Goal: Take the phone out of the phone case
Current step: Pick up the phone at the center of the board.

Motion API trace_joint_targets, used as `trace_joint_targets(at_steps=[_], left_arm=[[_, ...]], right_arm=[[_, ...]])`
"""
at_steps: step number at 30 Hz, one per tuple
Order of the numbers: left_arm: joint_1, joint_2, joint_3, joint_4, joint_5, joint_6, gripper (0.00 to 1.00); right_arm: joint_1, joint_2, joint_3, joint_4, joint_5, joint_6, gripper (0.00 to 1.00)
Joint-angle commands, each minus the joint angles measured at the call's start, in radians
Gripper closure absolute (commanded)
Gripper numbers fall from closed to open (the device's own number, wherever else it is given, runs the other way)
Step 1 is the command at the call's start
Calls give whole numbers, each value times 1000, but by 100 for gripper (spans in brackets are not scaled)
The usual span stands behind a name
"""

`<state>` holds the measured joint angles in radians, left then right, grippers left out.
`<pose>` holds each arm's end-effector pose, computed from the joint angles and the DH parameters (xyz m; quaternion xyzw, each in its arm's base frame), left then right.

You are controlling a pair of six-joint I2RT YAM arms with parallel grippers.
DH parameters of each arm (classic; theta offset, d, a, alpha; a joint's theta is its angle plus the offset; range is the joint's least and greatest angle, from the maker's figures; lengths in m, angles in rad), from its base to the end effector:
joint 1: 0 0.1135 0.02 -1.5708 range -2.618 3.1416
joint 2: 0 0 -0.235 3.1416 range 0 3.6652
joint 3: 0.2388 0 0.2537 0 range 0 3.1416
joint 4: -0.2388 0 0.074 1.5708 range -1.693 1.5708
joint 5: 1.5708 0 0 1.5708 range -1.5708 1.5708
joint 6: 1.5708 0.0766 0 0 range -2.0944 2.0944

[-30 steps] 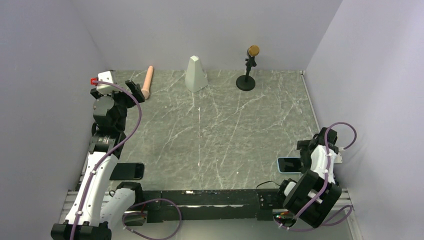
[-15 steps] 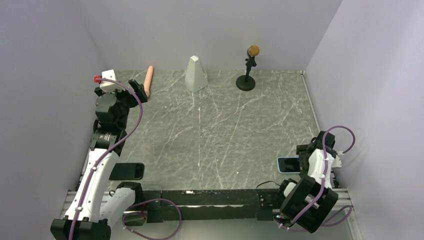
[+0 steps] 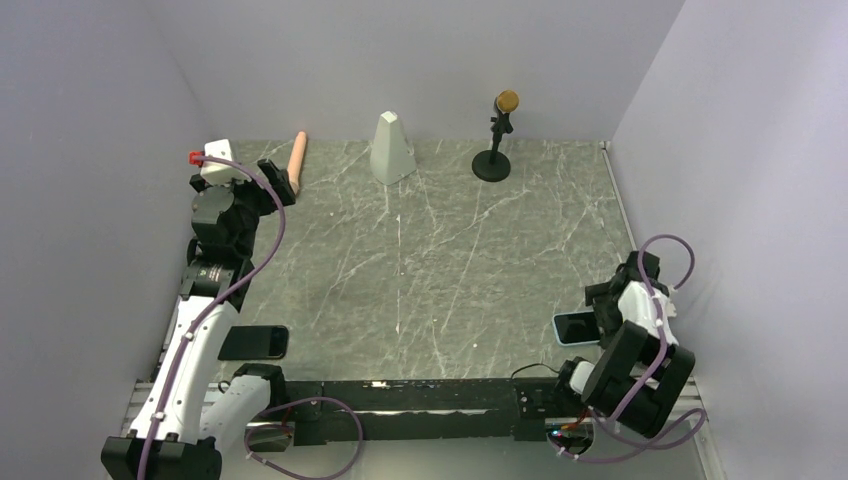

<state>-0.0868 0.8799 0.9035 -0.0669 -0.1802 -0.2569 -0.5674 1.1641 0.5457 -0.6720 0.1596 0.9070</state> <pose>0.2647 -0.0093 0.3540 -0.1231 0.7114 -0.0538 0.6898 0.1656 -0.1200 0.0915 0.6718 0.7233 -0.0543 0.1506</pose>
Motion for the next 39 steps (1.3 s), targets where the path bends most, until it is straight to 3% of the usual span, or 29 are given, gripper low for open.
trace_joint_targets(at_steps=[1, 11, 14, 18, 20, 25, 27, 34, 39], left_arm=[[-1, 1, 41, 20, 14, -6, 1], [-1, -10, 49, 11, -8, 8, 1], [-1, -6, 52, 6, 1, 2, 1], [-1, -6, 58, 2, 7, -2, 1], [-1, -6, 58, 1, 11, -4, 1], [-1, 5, 60, 6, 33, -4, 1], [-1, 18, 64, 7, 66, -9, 1], [-4, 156, 140, 2, 328, -82, 1], [-45, 350, 249, -75, 533, -144, 1]], right_arm=[[106, 114, 16, 100, -4, 23, 0], [236, 353, 158, -14, 22, 55, 0], [238, 391, 152, -15, -6, 55, 7], [243, 402, 118, 20, -18, 51, 27], [243, 384, 100, 49, -21, 42, 47], [254, 325, 96, 86, -19, -7, 81], [260, 306, 115, 87, -29, -58, 100], [421, 119, 142, 224, -109, -340, 100], [654, -21, 158, 354, -190, -461, 100]])
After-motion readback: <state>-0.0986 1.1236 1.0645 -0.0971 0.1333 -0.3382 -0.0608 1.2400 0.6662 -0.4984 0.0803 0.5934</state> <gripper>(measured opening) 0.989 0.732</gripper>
